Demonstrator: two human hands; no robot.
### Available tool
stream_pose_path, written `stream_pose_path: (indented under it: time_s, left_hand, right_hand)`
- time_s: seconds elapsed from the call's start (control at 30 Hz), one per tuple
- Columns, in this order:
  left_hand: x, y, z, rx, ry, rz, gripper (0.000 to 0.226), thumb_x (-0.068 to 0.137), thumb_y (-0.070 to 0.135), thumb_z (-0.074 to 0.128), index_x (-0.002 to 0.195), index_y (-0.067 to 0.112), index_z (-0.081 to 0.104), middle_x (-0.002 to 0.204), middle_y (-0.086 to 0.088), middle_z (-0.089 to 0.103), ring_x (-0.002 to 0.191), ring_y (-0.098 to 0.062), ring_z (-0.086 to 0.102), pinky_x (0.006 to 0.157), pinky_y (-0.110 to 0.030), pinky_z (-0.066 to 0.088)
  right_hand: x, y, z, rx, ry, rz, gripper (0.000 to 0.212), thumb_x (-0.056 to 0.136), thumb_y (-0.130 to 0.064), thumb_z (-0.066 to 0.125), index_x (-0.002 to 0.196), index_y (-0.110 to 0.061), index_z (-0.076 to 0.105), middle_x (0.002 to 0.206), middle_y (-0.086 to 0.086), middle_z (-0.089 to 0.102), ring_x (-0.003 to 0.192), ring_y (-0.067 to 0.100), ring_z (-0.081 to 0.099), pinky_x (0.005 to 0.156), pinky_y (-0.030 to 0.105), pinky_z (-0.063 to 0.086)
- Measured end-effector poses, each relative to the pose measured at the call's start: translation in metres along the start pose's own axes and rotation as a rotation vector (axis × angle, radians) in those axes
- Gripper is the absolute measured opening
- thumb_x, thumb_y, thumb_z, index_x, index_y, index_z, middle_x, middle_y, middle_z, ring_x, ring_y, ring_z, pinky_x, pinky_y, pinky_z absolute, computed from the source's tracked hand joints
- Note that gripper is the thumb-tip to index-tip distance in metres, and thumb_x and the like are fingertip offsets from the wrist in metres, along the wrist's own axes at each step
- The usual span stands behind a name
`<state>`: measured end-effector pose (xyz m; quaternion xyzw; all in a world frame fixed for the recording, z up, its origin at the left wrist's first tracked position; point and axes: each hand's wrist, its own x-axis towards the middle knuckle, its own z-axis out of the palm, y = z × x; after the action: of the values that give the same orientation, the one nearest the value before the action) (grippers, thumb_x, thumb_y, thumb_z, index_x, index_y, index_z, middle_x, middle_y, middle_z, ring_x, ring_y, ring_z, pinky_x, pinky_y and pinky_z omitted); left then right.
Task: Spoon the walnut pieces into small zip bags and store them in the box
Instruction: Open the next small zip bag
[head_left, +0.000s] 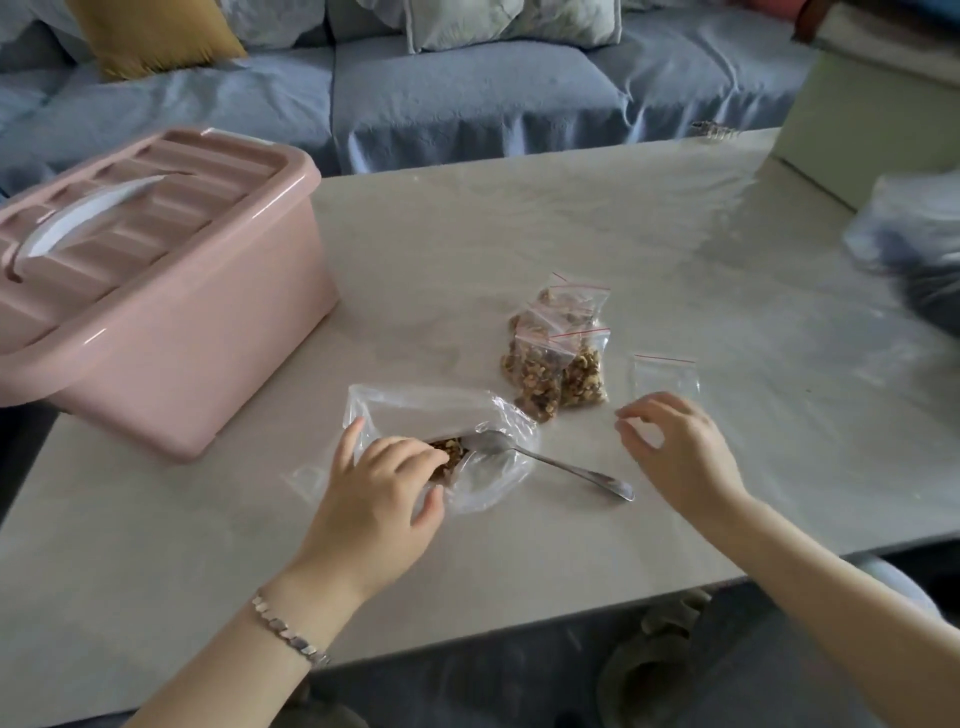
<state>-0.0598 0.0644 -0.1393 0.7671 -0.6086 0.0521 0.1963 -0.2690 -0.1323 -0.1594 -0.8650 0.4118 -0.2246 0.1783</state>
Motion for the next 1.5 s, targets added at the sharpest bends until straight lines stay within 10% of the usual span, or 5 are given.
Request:
stream_pose_path:
  time_s: [0.27, 0.6, 0.83, 1.07, 1.5]
  left_hand:
    - [0.01, 0.017, -0.017, -0.109, -0.005, -0.015, 0.031, 0.079, 0.022, 0.041, 0.087, 0.012, 0.07, 0.086, 0.003, 0.067, 0.08, -0.014, 0.057, 0.077, -0.021, 0.041]
    - [0.034, 0.053, -0.027, -0.605, -0.098, -0.363, 0.018, 0.084, 0.024, 0.063, 0.099, 0.032, 0.057, 0.092, 0.016, 0.063, 0.084, 0.005, 0.057, 0.069, -0.005, 0.041]
    - [0.047, 0.066, -0.028, -1.176, -0.147, -0.662, 0.015, 0.08, 0.031, 0.07, 0.082, 0.016, 0.07, 0.078, 0.001, 0.072, 0.072, -0.007, 0.063, 0.069, -0.016, 0.048]
    - [0.009, 0.03, -0.047, -0.899, -0.288, -0.421, 0.011, 0.091, 0.019, 0.056, 0.096, 0.019, 0.066, 0.086, 0.006, 0.071, 0.08, -0.004, 0.066, 0.082, -0.024, 0.05]
    - [0.005, 0.022, -0.05, -0.584, -0.328, -0.272, 0.014, 0.095, 0.022, 0.049, 0.097, 0.034, 0.056, 0.096, 0.008, 0.063, 0.095, -0.008, 0.058, 0.088, -0.026, 0.044]
  right_hand:
    - [0.066, 0.051, -0.008, -0.101, -0.206, 0.798, 0.062, 0.076, -0.032, 0.072, 0.123, -0.003, 0.043, 0.117, 0.02, 0.058, 0.108, 0.035, 0.054, 0.085, 0.037, 0.045]
    - [0.029, -0.004, -0.022, 0.565, 0.056, 0.486, 0.022, 0.075, -0.006, 0.072, 0.095, -0.011, 0.066, 0.062, -0.005, 0.056, 0.045, -0.002, 0.049, 0.047, 0.008, 0.038]
    - [-0.024, -0.101, -0.027, 0.762, -0.143, 0.088, 0.035, 0.07, -0.003, 0.077, 0.086, -0.029, 0.061, 0.066, -0.01, 0.064, 0.062, 0.005, 0.059, 0.067, 0.015, 0.05]
    - [-0.019, -0.125, -0.024, 0.54, -0.3, -0.102, 0.04, 0.072, -0.053, 0.055, 0.11, -0.047, 0.043, 0.11, -0.023, 0.046, 0.102, -0.005, 0.049, 0.085, 0.006, 0.042]
    - [-0.022, -0.137, -0.015, 0.694, -0.378, 0.031, 0.025, 0.08, -0.01, 0.068, 0.073, -0.034, 0.065, 0.07, -0.011, 0.07, 0.064, 0.002, 0.064, 0.065, 0.011, 0.048]
